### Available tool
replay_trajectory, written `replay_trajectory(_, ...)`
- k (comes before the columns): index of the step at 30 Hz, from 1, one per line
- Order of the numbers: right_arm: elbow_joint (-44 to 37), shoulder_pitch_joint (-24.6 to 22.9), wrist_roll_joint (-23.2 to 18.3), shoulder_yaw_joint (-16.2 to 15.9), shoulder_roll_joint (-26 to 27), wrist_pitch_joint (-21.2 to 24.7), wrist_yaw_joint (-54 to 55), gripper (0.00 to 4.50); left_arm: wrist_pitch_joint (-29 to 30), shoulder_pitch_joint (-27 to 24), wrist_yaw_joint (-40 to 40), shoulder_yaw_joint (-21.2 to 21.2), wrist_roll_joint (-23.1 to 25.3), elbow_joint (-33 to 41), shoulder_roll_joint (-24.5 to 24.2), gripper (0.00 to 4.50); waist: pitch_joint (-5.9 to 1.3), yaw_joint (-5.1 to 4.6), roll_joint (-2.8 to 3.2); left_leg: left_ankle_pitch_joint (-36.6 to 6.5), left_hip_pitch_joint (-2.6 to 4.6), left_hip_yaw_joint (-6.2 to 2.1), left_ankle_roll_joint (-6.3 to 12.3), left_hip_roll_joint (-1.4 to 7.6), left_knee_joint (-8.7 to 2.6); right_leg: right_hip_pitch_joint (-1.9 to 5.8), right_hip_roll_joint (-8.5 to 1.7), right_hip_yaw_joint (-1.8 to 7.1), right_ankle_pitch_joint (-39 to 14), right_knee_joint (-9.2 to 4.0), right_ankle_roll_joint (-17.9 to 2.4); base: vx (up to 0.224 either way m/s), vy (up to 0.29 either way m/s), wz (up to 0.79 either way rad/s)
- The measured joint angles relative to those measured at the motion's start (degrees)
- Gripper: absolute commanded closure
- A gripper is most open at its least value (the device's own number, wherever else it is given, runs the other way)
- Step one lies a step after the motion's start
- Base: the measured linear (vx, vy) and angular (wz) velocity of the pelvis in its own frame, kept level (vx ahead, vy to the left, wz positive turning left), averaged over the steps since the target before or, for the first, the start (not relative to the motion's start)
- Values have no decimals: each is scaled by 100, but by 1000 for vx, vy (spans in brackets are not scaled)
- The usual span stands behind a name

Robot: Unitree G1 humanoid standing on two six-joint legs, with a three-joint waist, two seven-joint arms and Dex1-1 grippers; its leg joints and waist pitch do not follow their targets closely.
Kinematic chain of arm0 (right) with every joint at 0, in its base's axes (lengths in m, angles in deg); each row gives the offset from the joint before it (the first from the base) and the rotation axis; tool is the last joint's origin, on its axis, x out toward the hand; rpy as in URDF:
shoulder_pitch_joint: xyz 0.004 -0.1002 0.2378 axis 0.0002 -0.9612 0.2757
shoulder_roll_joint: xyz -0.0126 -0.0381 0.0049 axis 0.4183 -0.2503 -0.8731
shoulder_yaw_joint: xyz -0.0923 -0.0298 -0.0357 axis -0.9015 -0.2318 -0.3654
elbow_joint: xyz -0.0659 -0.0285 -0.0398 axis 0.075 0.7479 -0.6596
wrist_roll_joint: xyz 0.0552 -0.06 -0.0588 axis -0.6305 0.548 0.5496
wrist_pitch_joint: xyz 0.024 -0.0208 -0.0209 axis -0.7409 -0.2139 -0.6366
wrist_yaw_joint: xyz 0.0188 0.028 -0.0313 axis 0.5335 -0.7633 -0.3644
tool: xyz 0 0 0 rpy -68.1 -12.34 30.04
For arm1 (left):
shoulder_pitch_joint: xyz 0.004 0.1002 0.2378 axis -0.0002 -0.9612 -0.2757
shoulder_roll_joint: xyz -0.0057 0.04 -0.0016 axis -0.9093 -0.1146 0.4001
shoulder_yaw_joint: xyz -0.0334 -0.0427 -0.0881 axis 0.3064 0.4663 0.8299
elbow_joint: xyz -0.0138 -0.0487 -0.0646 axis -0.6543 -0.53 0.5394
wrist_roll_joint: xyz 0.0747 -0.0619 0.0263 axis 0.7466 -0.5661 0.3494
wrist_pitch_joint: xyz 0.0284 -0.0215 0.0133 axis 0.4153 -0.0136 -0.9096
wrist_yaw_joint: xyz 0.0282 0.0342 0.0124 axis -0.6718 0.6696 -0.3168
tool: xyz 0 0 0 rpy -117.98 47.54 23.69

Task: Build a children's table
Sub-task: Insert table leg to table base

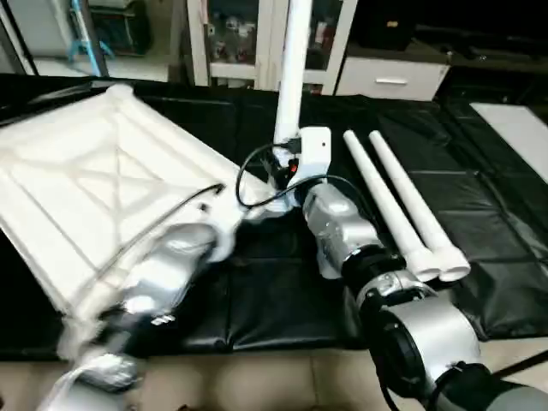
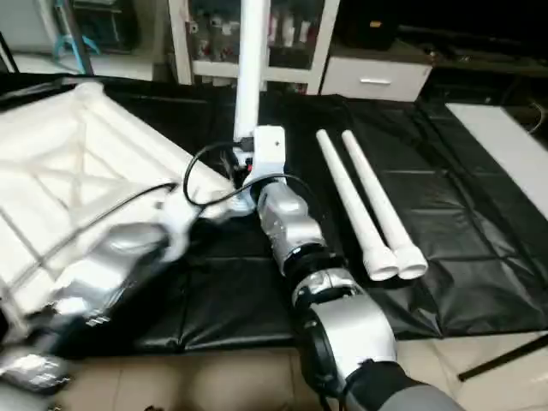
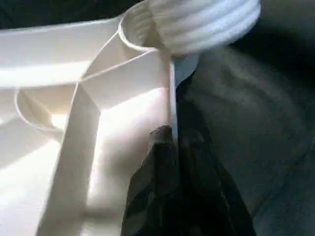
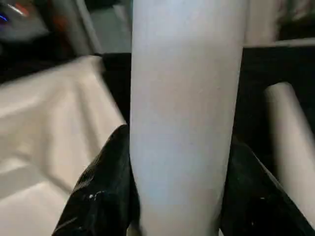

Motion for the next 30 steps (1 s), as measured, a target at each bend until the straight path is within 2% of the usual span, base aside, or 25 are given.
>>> replay_trajectory(2,-252,-81,-262,113,-124,281,-444,268,-430,-187,-479,-9,-68,164,-417,450,22,53,30,4,-30,2,-2,0,6,-24,0,-1,1,5,-2,0,0,0)
replay_trajectory(3,-398,-100,-384,166,-204,408,-655,268,-642,-252,-694,-30,-85,214,-558,450,24,110,33,7,-44,7,5,-2,9,-37,-2,2,2,6,-3,0,0,0)
replay_trajectory(6,-1129,-216,-777,204,-356,911,-1264,268,-1194,-310,-1040,-184,-83,196,-892,450,25,176,31,23,-52,13,41,-4,12,-41,-2,2,2,2,-3,0,0,0)
replay_trajectory(9,-1748,-361,-1117,221,-730,1362,-1807,268,-1701,-346,-1216,-151,-99,-5,-1048,450,25,253,31,20,-48,15,45,-4,11,-39,-3,3,2,2,-3,0,0,0)
replay_trajectory(12,-2066,-572,-1258,301,-993,1625,-2168,268,-1901,-450,-1429,-3,-243,-69,-1145,450,28,289,36,7,-36,20,7,-4,11,-39,-3,8,4,12,-6,0,0,0)
replay_trajectory(13,-2117,-641,-1275,320,-1027,1688,-2226,268,-1904,-460,-1469,38,-293,-89,-1150,421,31,287,41,9,-33,21,3,-3,11,-40,-3,10,5,17,-9,0,0,0)
replay_trajectory(14,-2153,-709,-1279,318,-1055,1734,-2291,268,-1893,-461,-1499,81,-328,-101,-1147,421,35,283,47,11,-32,21,0,-2,11,-41,-2,10,7,19,-11,0,0,0)
replay_trajectory(17,-2503,-1047,-1252,185,-1207,1938,-2462,268,-1582,-373,-1668,753,-1105,-52,-904,388,48,303,39,18,-35,21,-8,-2,12,-50,2,9,9,31,-14,0,0,0)
replay_trajectory(18,-2637,-1151,-1193,106,-1260,1980,-2510,268,-1443,-133,-1673,1129,-1480,-50,-839,382,53,310,30,23,-36,21,-11,-4,14,-50,8,6,13,32,-21,0,0,0)
replay_trajectory(20,-2762,-1184,-1101,-43,-1272,1991,-2531,268,-1354,339,-1625,1619,-1840,-64,-843,369,53,307,31,30,-32,20,-15,-5,14,-49,10,7,19,35,-29,0,0,0)
replay_trajectory(21,-2889,-1211,-1027,-155,-1294,1988,-2518,268,-1336,730,-1485,1845,-1991,-146,-815,351,53,307,31,31,-26,20,-15,-4,15,-44,9,9,19,38,-30,0,0,0)
replay_trajectory(23,-3088,-1272,-823,-374,-1309,1954,-2485,268,-1304,1347,-1063,2046,-1985,-510,-759,345,51,309,28,33,-12,19,-16,-4,16,-29,8,11,20,38,-30,0,0,0)
replay_trajectory(24,-3137,-1307,-735,-483,-1280,1922,-2455,268,-1257,1662,-746,2088,-1868,-752,-694,339,50,309,30,33,-2,18,-16,-3,16,-19,3,12,20,37,-30,0,0,0)
replay_trajectory(26,-3146,-1355,-574,-608,-1212,1875,-2385,268,-1186,1963,-294,2051,-1635,-1107,-501,339,50,314,30,32,3,18,-15,-5,16,-6,-2,13,21,31,-28,0,0,0)
replay_trajectory(30,-3159,-1385,-211,-937,-1038,1831,-2140,268,-847,2454,599,1670,-1077,-1916,117,339,51,330,26,36,-29,10,-8,-5,36,-14,-3,7,25,23,-21,0,0,0)
